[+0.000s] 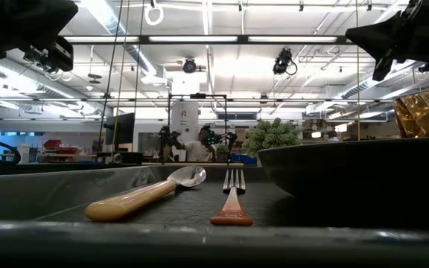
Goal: Pick and place plate/cup/fork/spoon on tray
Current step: Return to Home Position
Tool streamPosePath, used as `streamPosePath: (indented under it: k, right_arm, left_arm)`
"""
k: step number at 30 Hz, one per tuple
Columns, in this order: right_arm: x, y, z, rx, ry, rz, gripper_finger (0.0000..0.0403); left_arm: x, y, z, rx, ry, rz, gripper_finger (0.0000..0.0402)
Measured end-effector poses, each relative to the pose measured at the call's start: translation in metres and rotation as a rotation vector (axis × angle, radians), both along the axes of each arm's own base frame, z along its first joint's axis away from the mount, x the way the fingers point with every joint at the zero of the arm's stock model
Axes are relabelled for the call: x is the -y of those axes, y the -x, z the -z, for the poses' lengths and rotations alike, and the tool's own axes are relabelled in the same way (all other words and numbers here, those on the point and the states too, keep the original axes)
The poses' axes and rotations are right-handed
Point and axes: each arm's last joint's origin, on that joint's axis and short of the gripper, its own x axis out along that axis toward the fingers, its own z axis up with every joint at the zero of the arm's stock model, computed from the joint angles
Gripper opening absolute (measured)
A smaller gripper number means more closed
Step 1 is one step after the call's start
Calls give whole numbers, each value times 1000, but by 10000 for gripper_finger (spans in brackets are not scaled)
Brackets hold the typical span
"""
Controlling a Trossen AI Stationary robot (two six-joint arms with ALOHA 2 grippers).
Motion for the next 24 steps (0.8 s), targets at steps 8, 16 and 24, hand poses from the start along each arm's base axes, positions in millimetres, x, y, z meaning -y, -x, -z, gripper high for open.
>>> streamPosePath:
  k: [8,16,24]
  right_arm:
    - [0,0,0,0,0,0,16]
    - [0,0,0,0,0,0,16]
    - [0,0,0,0,0,0,16]
  left_arm:
    - [0,0,0,0,0,0,29]
    - [0,0,0,0,0,0,31]
    - [0,0,0,0,1,0,32]
